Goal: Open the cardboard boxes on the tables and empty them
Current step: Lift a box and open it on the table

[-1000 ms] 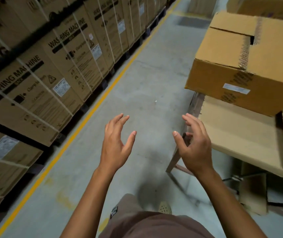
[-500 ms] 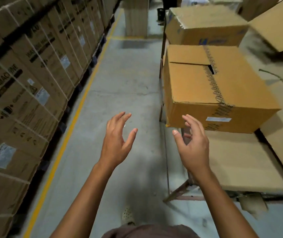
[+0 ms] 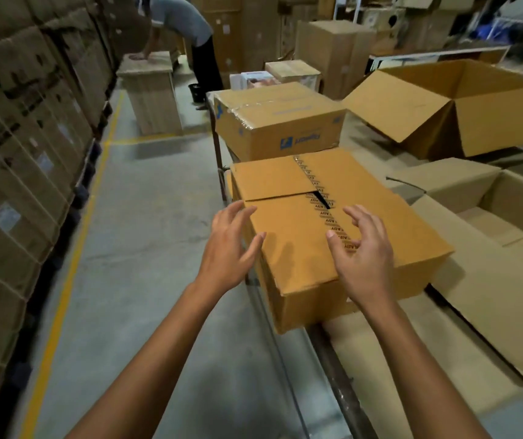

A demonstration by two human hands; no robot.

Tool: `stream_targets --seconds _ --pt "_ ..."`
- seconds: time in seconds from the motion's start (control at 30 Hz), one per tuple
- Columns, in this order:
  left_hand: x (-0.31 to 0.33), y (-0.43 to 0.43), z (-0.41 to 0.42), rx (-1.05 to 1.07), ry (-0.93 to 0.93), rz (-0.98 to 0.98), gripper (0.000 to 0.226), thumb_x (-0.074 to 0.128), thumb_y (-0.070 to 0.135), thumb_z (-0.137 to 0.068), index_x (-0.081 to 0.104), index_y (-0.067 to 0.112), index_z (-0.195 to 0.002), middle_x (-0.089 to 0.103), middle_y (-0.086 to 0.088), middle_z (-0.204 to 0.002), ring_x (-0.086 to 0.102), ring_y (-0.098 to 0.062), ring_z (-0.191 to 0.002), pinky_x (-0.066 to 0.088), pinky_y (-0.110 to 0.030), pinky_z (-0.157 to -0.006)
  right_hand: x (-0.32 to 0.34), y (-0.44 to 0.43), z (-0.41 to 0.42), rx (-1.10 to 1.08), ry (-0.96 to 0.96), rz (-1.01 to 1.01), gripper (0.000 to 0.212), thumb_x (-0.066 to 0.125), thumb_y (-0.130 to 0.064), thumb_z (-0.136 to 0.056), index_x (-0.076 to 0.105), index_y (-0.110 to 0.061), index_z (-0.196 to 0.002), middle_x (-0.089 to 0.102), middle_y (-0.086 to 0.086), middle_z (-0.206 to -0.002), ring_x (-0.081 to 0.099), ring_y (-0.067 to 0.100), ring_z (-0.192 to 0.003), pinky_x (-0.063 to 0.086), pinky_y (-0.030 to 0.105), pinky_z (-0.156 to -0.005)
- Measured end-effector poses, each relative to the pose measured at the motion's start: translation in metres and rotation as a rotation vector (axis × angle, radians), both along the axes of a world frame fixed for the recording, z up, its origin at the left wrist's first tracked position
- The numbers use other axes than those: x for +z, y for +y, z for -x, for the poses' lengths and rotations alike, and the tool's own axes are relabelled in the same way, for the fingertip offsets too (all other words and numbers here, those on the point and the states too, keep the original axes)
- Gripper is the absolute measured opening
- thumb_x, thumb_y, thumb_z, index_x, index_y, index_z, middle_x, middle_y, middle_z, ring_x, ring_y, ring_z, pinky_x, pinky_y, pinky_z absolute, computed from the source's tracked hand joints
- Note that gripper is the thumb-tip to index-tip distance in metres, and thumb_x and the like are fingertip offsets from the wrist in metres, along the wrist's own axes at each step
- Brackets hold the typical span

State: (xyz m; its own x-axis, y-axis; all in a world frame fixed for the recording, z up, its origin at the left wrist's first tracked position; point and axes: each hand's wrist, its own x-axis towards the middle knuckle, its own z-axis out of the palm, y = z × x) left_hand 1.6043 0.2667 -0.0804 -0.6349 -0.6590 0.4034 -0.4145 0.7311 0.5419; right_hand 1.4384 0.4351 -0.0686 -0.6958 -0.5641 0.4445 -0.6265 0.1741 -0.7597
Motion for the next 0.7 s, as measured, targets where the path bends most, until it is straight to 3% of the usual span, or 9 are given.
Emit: stream_targets --seconds 0.2,0.33,0.47,0.53,0.7 --pt "0.013 -0.051 0.094 -0.024 -0.069 0.016 0.051 0.059 0.040 -0.096 0.048 0.022 -0.142 0.035 -0.011 -0.153 0.027 -0.029 -0.143 0.032 -0.055 -0.113 0.014 -0.035 0.088 -0.202 0.083 -0.223 0.049 0.062 -0.040 -0.095 0.051 -0.023 -0.140 0.040 0.005 -0.153 0.034 0.023 -0.142 0.034 0.041 -0.112" --pt "0.002 -0.072 0.132 0.136 -0.266 -0.180 0.060 0.051 0.051 -0.097 0.036 0.024 -0.149 0.014 -0.012 -0.164 0.005 -0.037 -0.151 0.017 -0.065 -0.117 0.012 -0.049 0.149 -0.299 0.123 -0.528 0.059 0.061 -0.046 -0.092 0.045 -0.019 -0.143 0.040 0.010 -0.149 0.038 0.032 -0.136 0.038 0.052 -0.107" --pt "-0.023 -0.088 0.145 0.119 -0.381 -0.233 0.060 0.044 0.059 -0.097 0.037 0.023 -0.144 0.011 -0.012 -0.163 -0.001 -0.044 -0.150 0.027 -0.068 -0.111 -0.011 -0.044 0.184 -0.387 -0.022 -0.867 0.082 0.044 -0.073 -0.090 0.031 -0.021 -0.152 0.042 0.017 -0.150 0.041 0.038 -0.135 0.037 0.055 -0.106" --pt "-0.023 -0.098 0.151 0.093 -0.383 -0.221 0.061 0.044 0.058 -0.097 0.037 0.023 -0.145 0.013 -0.010 -0.163 0.000 -0.043 -0.150 0.030 -0.066 -0.110 -0.021 -0.044 0.187 -0.413 -0.039 -0.890 0.086 0.033 -0.078 -0.090 0.026 -0.022 -0.154 0.044 0.018 -0.148 0.044 0.037 -0.133 0.036 0.052 -0.105" --pt "-0.029 -0.136 0.154 0.031 -0.408 -0.150 0.060 0.045 0.062 -0.094 0.041 0.025 -0.141 0.021 -0.010 -0.160 0.006 -0.043 -0.149 0.034 -0.065 -0.108 -0.025 -0.059 0.167 -0.509 -0.001 -0.891 0.085 0.030 -0.078 -0.090 0.027 -0.021 -0.153 0.049 0.018 -0.142 0.048 0.035 -0.129 0.039 0.048 -0.101"
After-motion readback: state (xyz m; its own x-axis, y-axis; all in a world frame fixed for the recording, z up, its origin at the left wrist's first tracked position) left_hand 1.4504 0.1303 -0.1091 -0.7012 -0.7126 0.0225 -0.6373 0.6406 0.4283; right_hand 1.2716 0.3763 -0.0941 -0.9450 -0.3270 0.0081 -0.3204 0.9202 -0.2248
